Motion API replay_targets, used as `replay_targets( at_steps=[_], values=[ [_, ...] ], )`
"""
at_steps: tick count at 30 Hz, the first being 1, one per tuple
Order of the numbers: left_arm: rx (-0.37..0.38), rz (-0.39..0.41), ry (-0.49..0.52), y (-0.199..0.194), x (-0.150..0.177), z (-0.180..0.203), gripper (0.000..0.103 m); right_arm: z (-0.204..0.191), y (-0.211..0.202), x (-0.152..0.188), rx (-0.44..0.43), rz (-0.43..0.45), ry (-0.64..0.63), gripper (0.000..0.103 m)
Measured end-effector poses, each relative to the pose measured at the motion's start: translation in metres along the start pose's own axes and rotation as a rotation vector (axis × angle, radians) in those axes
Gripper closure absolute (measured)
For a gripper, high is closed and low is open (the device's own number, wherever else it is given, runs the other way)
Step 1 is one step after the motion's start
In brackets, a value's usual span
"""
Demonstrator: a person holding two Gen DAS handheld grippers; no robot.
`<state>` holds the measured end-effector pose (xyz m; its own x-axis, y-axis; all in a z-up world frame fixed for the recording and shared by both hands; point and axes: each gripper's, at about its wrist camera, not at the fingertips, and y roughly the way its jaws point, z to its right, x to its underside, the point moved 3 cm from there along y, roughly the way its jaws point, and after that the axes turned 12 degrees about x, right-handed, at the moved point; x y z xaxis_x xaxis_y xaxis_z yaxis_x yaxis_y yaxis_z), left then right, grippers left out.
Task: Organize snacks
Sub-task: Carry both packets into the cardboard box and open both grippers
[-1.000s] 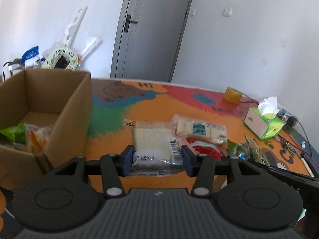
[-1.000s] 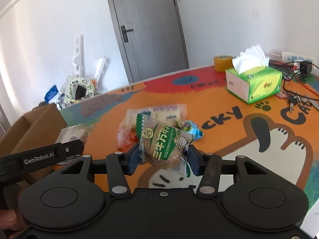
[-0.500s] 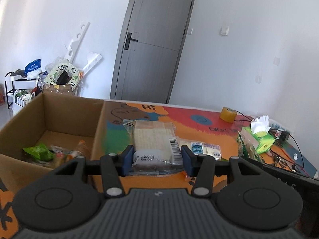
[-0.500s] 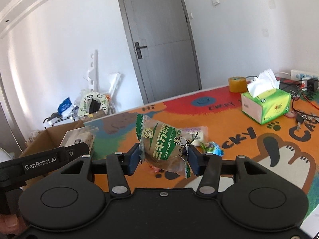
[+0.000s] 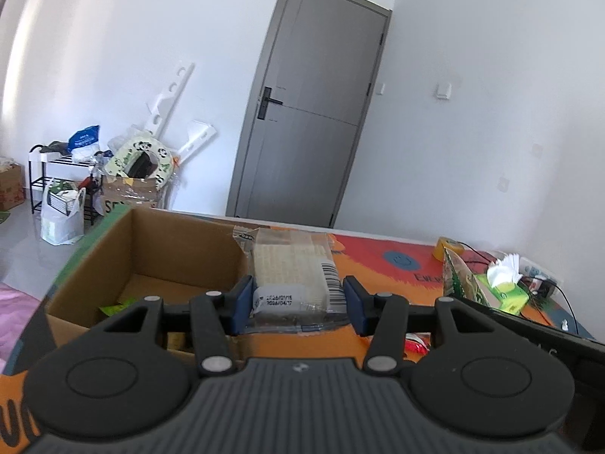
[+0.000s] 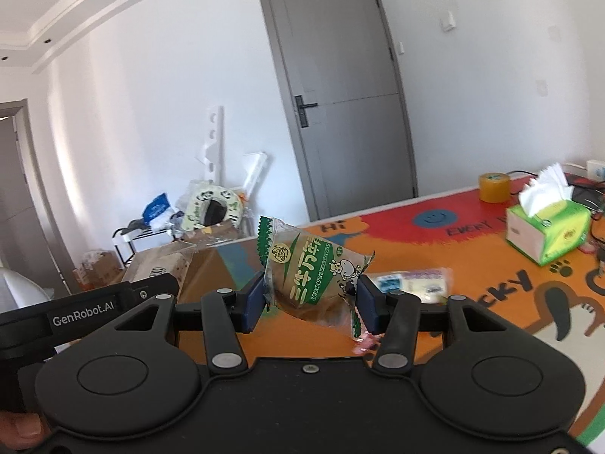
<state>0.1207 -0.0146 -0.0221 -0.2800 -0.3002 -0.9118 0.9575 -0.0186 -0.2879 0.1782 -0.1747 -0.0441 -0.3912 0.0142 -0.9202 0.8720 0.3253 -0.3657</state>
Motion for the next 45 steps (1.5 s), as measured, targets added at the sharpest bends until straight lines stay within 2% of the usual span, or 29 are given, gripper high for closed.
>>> replay_targets(
  at_steps=[19, 37, 42, 45],
  values=[
    [-0.106, 0.057, -0.059, -0.021, -0.021, -0.062, 0.053, -0.063, 0.013, -0.009, -0.119, 0.005, -0.073, 0.053],
    [-0.131, 0.003, -0.104, 0.007, -0.028, -0.116, 0.053, -0.117, 0.043, -0.007, -0.194, -0.032, -0.121, 0.053],
    [-0.116, 0.015, -0.112, 0.005, -0.030, -0.121, 0.042, -0.124, 0.053, -0.006, -0.208, -0.050, -0.127, 0.053],
    [-0.139, 0.036, -0.113, -0.004, -0.031, -0.122, 0.039, -0.131, 0.057, -0.006, -0.221, -0.060, -0.130, 0.053]
  ],
)
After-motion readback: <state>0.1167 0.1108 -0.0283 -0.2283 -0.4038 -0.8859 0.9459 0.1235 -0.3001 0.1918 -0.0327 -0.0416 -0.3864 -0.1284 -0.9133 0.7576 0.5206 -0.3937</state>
